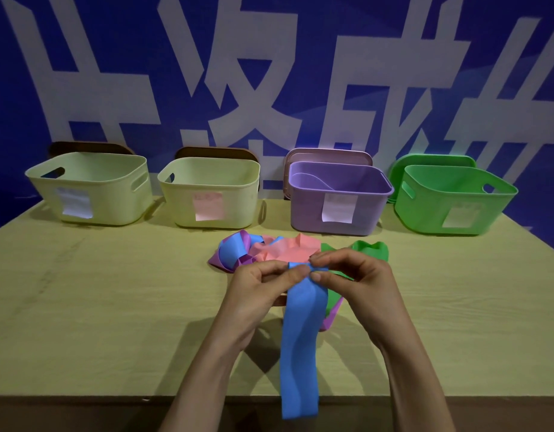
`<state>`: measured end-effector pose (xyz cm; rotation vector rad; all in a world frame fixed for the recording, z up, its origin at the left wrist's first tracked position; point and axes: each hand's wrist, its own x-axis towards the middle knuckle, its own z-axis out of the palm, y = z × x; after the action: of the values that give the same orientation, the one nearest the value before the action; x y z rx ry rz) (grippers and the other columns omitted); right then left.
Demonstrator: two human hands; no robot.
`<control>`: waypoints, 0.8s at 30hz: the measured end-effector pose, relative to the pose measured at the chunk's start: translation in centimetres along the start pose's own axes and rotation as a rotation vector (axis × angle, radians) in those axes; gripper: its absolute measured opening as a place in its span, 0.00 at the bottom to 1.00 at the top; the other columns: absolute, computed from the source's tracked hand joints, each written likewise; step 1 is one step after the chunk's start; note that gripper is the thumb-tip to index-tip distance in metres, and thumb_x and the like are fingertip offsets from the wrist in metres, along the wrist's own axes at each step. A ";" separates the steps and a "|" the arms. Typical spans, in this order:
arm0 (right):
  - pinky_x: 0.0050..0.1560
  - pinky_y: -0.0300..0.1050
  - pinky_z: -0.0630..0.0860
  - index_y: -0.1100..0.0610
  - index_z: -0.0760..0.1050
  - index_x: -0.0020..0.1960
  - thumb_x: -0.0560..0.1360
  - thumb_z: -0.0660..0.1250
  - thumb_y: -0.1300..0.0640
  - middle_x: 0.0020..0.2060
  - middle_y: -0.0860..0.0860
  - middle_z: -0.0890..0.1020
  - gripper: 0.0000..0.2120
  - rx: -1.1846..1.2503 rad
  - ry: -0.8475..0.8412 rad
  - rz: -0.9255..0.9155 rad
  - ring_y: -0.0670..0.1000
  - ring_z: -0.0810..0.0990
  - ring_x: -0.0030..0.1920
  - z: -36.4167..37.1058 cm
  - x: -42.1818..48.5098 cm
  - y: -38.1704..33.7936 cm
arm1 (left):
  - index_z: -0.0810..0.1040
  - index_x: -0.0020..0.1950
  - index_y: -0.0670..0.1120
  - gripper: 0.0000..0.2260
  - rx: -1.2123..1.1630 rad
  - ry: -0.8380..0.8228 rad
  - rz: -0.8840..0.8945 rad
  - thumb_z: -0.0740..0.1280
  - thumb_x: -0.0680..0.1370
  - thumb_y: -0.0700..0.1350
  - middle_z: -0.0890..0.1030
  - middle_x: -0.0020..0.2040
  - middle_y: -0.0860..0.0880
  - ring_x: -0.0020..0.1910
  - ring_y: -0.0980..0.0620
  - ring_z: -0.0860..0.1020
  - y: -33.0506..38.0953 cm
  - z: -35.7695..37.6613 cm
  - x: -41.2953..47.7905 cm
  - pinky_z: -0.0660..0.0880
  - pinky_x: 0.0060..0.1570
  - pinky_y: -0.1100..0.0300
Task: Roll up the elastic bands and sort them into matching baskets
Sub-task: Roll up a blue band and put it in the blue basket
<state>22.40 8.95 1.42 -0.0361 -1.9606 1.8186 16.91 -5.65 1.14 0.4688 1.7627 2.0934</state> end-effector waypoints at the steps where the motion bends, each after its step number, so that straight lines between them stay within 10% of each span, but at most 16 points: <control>1: 0.46 0.35 0.77 0.58 0.81 0.39 0.65 0.72 0.75 0.38 0.48 0.85 0.13 -0.008 -0.007 -0.009 0.44 0.83 0.43 0.0 0.0 0.0 | 0.84 0.44 0.46 0.06 -0.004 0.013 -0.001 0.72 0.69 0.46 0.85 0.40 0.48 0.41 0.53 0.83 0.0 0.0 0.0 0.77 0.37 0.64; 7: 0.50 0.35 0.76 0.56 0.79 0.54 0.69 0.72 0.61 0.50 0.48 0.84 0.14 -0.002 -0.079 0.051 0.45 0.81 0.53 -0.4 -0.4 0.2 | 0.83 0.46 0.45 0.07 -0.005 0.006 0.026 0.69 0.73 0.35 0.85 0.40 0.50 0.40 0.56 0.82 0.0 0.2 0.2 0.76 0.38 0.67; 13: 0.47 0.58 0.76 0.50 0.83 0.43 0.74 0.68 0.57 0.41 0.55 0.83 0.05 -0.155 -0.058 0.111 0.49 0.79 0.42 0.1 -0.3 0.2 | 0.84 0.42 0.49 0.13 0.031 0.039 0.098 0.71 0.70 0.31 0.85 0.39 0.52 0.41 0.57 0.83 0.1 0.1 0.1 0.77 0.41 0.67; 19: 0.44 0.35 0.76 0.53 0.83 0.43 0.73 0.69 0.63 0.40 0.48 0.85 0.07 -0.020 -0.019 0.083 0.42 0.81 0.42 0.1 -0.3 0.1 | 0.81 0.52 0.46 0.11 -0.006 -0.011 0.003 0.70 0.73 0.35 0.85 0.45 0.47 0.46 0.53 0.83 -0.5 0.1 0.1 0.78 0.42 0.64; 24: 0.46 0.35 0.77 0.55 0.82 0.45 0.70 0.70 0.66 0.41 0.48 0.86 0.09 0.030 -0.008 0.076 0.43 0.82 0.45 0.2 -0.5 0.4 | 0.83 0.51 0.46 0.09 0.043 -0.025 -0.044 0.71 0.72 0.38 0.86 0.45 0.48 0.46 0.52 0.84 -0.5 -0.4 0.2 0.79 0.41 0.62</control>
<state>22.64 8.67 0.93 -0.0955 -1.9615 1.8986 16.56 -5.81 0.61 0.4623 1.7907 2.0151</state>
